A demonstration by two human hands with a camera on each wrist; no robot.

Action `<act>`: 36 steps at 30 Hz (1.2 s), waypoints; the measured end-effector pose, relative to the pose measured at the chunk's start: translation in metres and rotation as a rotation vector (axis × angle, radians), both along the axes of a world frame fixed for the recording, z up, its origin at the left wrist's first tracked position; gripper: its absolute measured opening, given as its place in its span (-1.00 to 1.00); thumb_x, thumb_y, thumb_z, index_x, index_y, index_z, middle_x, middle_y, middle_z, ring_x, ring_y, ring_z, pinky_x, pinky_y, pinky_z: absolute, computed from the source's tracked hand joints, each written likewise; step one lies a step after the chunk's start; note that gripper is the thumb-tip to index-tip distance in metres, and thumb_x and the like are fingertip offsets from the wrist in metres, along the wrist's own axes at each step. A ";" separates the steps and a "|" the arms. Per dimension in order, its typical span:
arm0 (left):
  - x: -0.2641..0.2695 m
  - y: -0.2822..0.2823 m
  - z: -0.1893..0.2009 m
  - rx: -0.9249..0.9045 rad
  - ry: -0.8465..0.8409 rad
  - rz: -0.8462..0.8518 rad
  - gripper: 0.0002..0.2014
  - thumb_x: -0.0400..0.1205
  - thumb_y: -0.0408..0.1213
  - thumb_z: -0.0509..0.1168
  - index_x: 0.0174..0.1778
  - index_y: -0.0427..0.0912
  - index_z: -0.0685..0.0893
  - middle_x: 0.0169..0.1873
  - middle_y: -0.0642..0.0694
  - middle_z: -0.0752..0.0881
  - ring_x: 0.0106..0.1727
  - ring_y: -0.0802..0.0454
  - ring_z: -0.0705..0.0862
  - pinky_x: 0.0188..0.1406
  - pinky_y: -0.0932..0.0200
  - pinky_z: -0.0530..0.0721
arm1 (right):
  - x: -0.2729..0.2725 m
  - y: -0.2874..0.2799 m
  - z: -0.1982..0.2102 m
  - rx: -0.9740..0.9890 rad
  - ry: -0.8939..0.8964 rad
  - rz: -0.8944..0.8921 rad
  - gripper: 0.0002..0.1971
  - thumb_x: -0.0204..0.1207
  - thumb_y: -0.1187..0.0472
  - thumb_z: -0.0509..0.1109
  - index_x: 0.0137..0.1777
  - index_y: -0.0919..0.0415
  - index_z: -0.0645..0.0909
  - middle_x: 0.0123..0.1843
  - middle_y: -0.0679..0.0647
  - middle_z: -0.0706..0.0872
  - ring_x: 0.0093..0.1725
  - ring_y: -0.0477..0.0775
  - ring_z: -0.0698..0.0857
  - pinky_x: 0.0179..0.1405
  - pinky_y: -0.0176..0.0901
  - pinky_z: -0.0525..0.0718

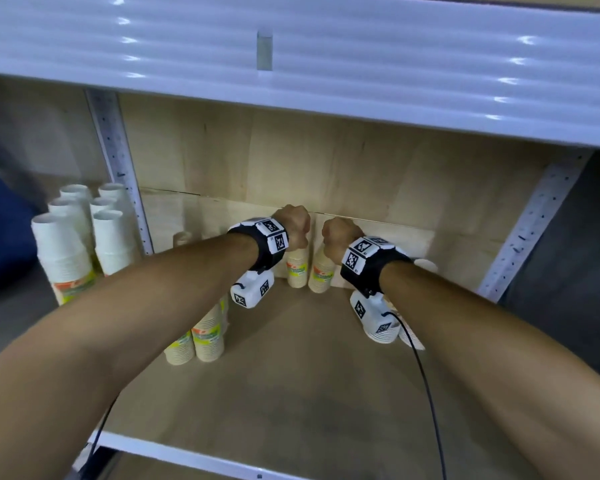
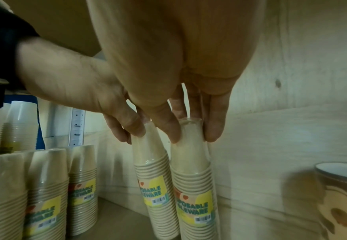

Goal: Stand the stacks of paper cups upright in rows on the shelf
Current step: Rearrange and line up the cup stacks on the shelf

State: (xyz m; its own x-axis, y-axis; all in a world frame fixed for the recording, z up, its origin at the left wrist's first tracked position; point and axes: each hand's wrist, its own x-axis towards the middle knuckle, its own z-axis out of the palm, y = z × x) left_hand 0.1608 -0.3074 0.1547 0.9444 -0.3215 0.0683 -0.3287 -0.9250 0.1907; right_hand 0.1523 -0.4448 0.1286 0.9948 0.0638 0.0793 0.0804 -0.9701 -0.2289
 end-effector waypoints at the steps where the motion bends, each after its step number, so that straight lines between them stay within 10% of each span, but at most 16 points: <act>1: 0.004 -0.001 -0.002 -0.004 0.002 0.012 -0.81 0.57 -0.34 0.42 0.10 -0.22 0.70 0.04 -0.17 0.69 0.00 -0.10 0.69 -0.09 0.15 0.65 | 0.004 0.000 -0.002 0.011 0.010 0.002 -0.78 0.36 0.19 0.29 -0.02 0.24 0.58 0.05 0.19 0.59 0.09 0.24 0.63 -0.05 -0.10 0.59; 17: 0.038 -0.006 -0.024 0.043 0.012 0.005 -0.74 0.60 -0.35 0.37 0.22 -0.25 0.66 0.15 -0.23 0.71 0.14 -0.20 0.70 -0.14 0.12 0.59 | 0.045 -0.004 -0.028 0.041 -0.026 0.034 -0.76 0.56 0.28 0.24 0.19 0.23 0.59 0.20 0.19 0.61 0.16 0.25 0.63 -0.03 -0.14 0.54; 22: 0.040 -0.007 -0.024 0.019 0.006 -0.024 -0.76 0.63 -0.36 0.29 0.21 -0.23 0.64 0.15 -0.23 0.71 0.13 -0.21 0.69 -0.15 0.09 0.57 | 0.049 0.001 -0.028 0.077 -0.038 0.034 -0.93 0.54 0.26 0.24 -0.08 0.14 0.55 0.13 0.18 0.64 0.10 0.21 0.66 -0.12 -0.16 0.47; 27: 0.035 -0.005 -0.022 -0.005 -0.006 -0.020 -0.78 0.64 -0.39 0.22 0.18 -0.24 0.65 0.15 -0.22 0.71 0.15 -0.23 0.68 -0.01 0.02 0.65 | 0.049 -0.001 -0.026 0.073 -0.052 0.046 -0.69 0.53 0.32 0.27 -0.39 0.06 0.29 0.17 0.25 0.62 0.17 0.26 0.63 -0.11 -0.19 0.40; 30: 0.031 -0.001 -0.016 -0.036 -0.005 0.004 -0.75 0.64 -0.36 0.22 0.20 -0.19 0.69 0.17 -0.20 0.71 0.15 -0.21 0.69 0.05 0.01 0.70 | 0.043 -0.004 -0.021 0.081 -0.055 0.041 -0.91 0.56 0.25 0.27 -0.03 0.22 0.59 0.26 0.20 0.59 0.24 0.25 0.62 -0.03 -0.16 0.49; 36: 0.011 0.018 0.016 -0.056 0.024 0.032 -0.63 0.64 -0.12 0.39 0.33 -0.17 0.66 0.27 -0.16 0.64 0.21 -0.16 0.66 -0.03 0.14 0.57 | 0.026 0.002 -0.004 0.030 -0.104 0.048 -0.72 0.59 0.20 0.29 0.28 0.14 0.60 0.34 0.16 0.51 0.27 0.25 0.61 0.19 -0.01 0.61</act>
